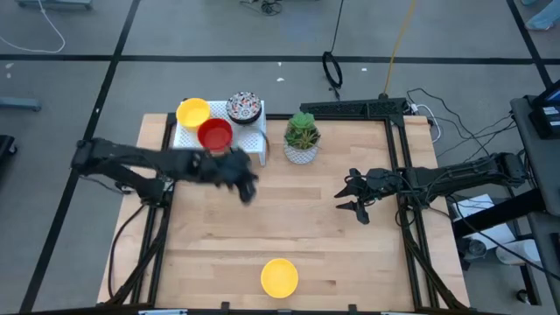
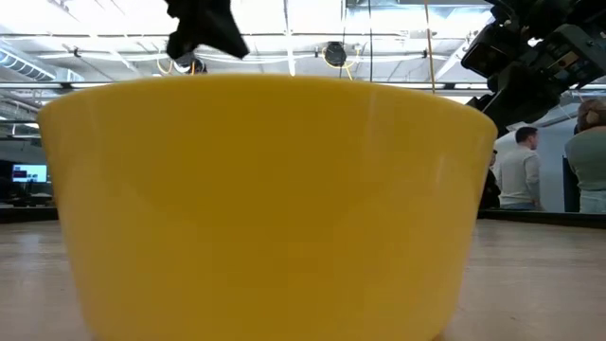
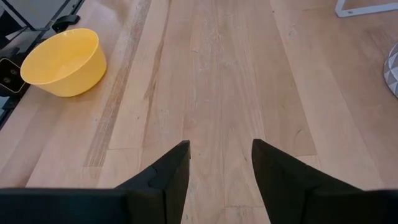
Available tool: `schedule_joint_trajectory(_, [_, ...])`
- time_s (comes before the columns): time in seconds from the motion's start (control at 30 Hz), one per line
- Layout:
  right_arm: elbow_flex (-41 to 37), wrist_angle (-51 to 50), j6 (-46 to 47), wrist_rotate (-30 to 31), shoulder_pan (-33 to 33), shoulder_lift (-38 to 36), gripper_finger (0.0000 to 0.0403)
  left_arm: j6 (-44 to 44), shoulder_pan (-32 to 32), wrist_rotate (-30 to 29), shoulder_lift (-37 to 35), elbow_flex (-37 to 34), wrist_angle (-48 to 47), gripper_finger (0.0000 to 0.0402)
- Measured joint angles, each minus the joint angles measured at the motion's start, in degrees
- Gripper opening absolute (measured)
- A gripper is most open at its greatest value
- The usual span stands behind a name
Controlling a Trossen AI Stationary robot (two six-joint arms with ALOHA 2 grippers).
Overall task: Pick & Place Mini bowls
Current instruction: Stack the yellow bowl on top of the other yellow bowl on the shelf
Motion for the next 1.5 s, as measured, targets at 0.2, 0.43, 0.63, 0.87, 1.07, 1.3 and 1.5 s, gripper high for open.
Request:
schedule_joint_trajectory(0.2, [0.0, 0.0, 0.0, 0.0, 0.0, 0.0, 0.0160, 3.9, -12.3, 8.3, 8.3, 0.0, 9.3, 0.0037])
schedule_joint_trajectory(0.43, [0.0, -0.2, 3.7, 0.0, 0.0, 0.0, 0.0160, 1.7, -20.8, 8.6, 15.8, 0.0, 17.4, 0.0041])
schedule_joint_trajectory(0.63, [0.0, -0.2, 6.3, 0.0, 0.0, 0.0, 0.0160, -8.0, -23.9, 8.5, 20.8, 0.0, 18.2, 0.0098])
schedule_joint_trajectory(0.87, [0.0, -0.2, 7.5, 0.0, 0.0, 0.0, 0.0160, -18.4, -26.2, 9.5, 26.3, 0.0, 21.2, 0.0172])
schedule_joint_trajectory(1.07, [0.0, -0.3, 7.4, 0.0, 0.0, 0.0, 0.0160, -27.7, -27.4, 9.6, 30.3, 0.0, 20.9, 0.0184])
schedule_joint_trajectory(1.3, [0.0, -0.5, 7.3, 0.0, 0.0, 0.0, 0.0160, -30.5, -27.5, 9.9, 33.5, 0.0, 21.2, 0.0184])
schedule_joint_trajectory(1.5, [0.0, -0.5, 6.9, 0.0, 0.0, 0.0, 0.0160, -30.2, -27.5, 8.2, 33.6, 0.0, 20.5, 0.0182])
